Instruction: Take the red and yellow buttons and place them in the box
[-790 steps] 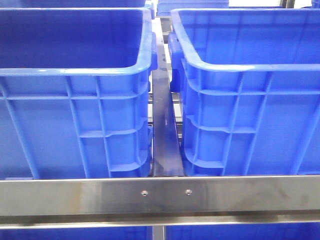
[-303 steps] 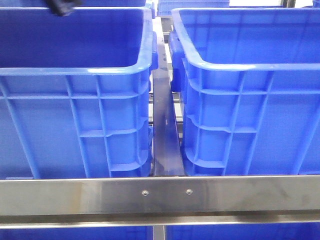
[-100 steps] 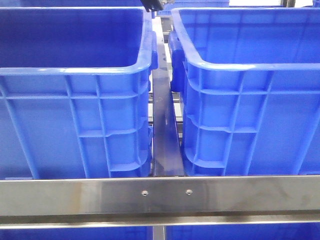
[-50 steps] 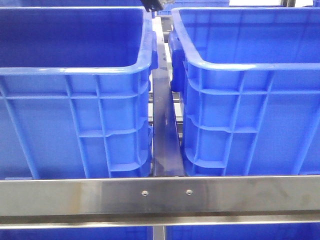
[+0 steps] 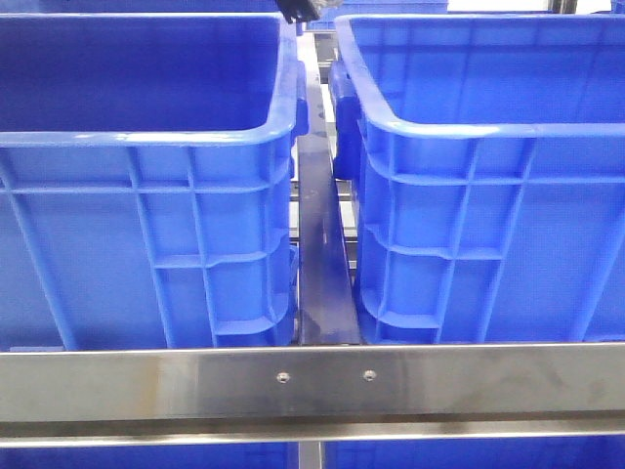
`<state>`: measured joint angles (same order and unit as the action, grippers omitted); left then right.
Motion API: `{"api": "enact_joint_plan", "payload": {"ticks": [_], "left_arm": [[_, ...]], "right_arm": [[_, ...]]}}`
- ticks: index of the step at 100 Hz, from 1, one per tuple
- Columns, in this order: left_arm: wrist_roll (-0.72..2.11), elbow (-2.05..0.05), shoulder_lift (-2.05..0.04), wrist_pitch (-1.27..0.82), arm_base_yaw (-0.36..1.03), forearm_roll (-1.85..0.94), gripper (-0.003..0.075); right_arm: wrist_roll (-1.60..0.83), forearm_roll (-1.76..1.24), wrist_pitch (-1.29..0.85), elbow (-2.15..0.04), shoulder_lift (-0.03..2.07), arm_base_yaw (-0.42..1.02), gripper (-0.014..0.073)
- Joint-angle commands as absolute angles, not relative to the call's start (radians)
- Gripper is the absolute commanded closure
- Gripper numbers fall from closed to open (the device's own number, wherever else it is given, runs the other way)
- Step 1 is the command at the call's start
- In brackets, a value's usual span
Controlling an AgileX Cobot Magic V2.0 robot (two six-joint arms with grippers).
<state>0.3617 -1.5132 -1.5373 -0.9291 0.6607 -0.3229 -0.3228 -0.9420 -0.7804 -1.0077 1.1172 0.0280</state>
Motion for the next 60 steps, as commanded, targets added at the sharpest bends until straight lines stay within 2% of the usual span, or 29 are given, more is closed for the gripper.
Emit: {"api": "enact_joint_plan", "payload": {"ticks": [1, 33, 60], "left_arm": [[0.361, -1.551, -1.498, -0.871, 0.666, -0.356, 0.0617], [0.361, -1.551, -1.498, -0.871, 0.666, -0.356, 0.0617], [0.361, -1.551, -1.498, -0.869, 0.666, -0.356, 0.0617]], "right_arm": [[-0.447, -1.184, -0.775, -1.044, 1.140, 0.036, 0.0035], [-0.658, -1.526, -0.869, -1.044, 1.295, 0.127, 0.0035], [-0.696, -1.562, -0.874, -1.044, 1.369, 0.203, 0.0035]]}}
